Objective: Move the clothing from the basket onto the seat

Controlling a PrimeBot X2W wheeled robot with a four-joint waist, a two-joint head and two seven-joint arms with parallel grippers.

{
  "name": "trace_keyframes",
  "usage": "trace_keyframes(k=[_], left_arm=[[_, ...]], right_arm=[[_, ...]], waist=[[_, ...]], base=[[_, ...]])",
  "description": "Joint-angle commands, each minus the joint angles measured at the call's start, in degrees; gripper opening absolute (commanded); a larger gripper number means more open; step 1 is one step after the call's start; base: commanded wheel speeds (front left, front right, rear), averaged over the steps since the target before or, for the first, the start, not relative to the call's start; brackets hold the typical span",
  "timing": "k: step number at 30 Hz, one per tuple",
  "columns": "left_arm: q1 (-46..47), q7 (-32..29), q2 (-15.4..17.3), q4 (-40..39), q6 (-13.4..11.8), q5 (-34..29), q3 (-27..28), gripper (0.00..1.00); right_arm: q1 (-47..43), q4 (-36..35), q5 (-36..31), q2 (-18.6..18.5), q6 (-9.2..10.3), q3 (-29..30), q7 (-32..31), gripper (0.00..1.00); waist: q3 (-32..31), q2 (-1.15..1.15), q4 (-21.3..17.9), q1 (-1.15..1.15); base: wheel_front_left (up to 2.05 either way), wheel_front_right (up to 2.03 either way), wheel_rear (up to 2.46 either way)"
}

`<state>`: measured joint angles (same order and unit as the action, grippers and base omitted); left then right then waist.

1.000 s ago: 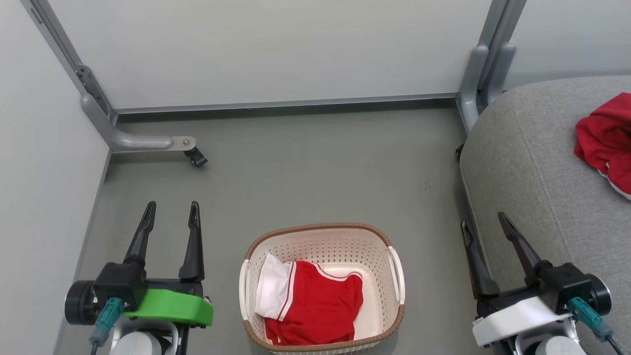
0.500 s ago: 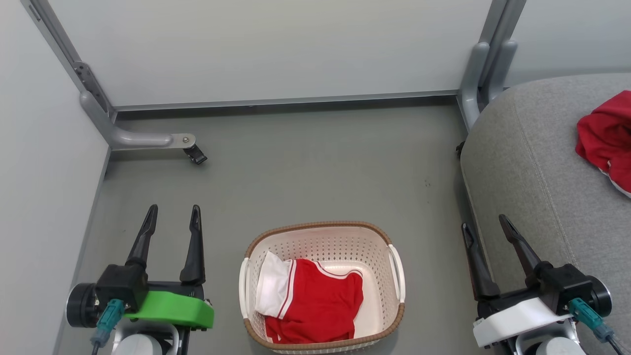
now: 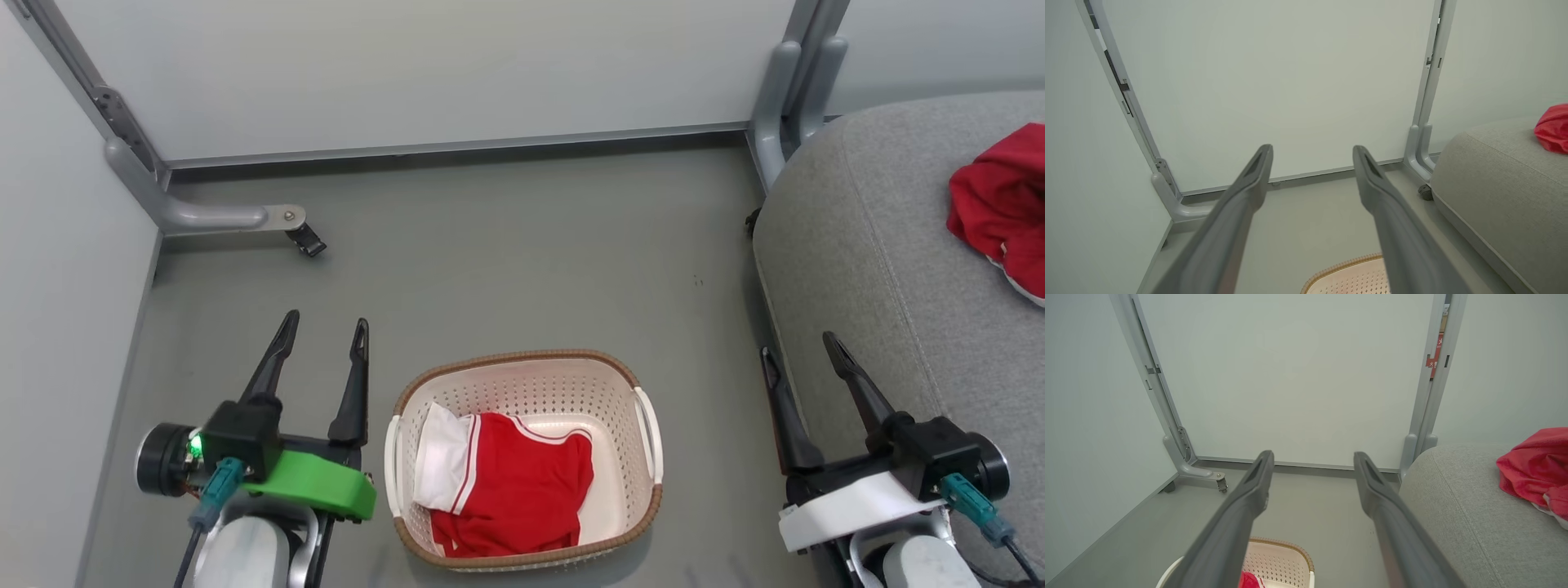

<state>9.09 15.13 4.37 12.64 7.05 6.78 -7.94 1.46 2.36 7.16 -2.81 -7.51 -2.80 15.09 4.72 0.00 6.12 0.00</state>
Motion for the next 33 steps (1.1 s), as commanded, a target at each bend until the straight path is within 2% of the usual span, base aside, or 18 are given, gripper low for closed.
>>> trace_keyframes(k=[1,7,17,26,33], left_arm=[[1.93,0.03,0.61,0.51,0.23,-0.51,-0.71,1.00],[7.76,0.03,2.40,4.71,0.43,-0.76,-5.17,1.00],[18.83,0.04,6.65,14.19,0.44,1.02,-16.10,1.00],[28.04,0.03,9.22,26.48,0.44,2.43,-27.54,1.00],[35.11,0.01,9.79,36.78,0.45,4.37,-37.16,1.00]], right_arm=[[1.07,-0.30,-0.10,-0.16,0.04,0.00,0.12,1.00],[4.34,-1.23,-0.31,-0.16,0.04,-0.83,0.12,1.00],[10.80,-3.25,-0.23,-0.16,0.04,-1.17,0.12,1.00],[16.57,-5.12,-0.13,-0.15,0.04,-1.32,0.11,1.00],[19.96,-6.35,-0.57,-0.13,0.04,-1.98,0.11,1.00]], waist=[[1.43,0.00,-1.15,0.00],[5.63,0.00,-3.89,0.00],[14.93,0.00,-9.31,0.00],[23.37,0.00,-13.13,0.00],[29.56,0.00,-14.79,0.00]], base=[[0.00,0.00,0.00],[0.00,0.00,0.00],[0.00,0.00,0.00],[0.00,0.00,0.00],[0.00,0.00,0.00]])
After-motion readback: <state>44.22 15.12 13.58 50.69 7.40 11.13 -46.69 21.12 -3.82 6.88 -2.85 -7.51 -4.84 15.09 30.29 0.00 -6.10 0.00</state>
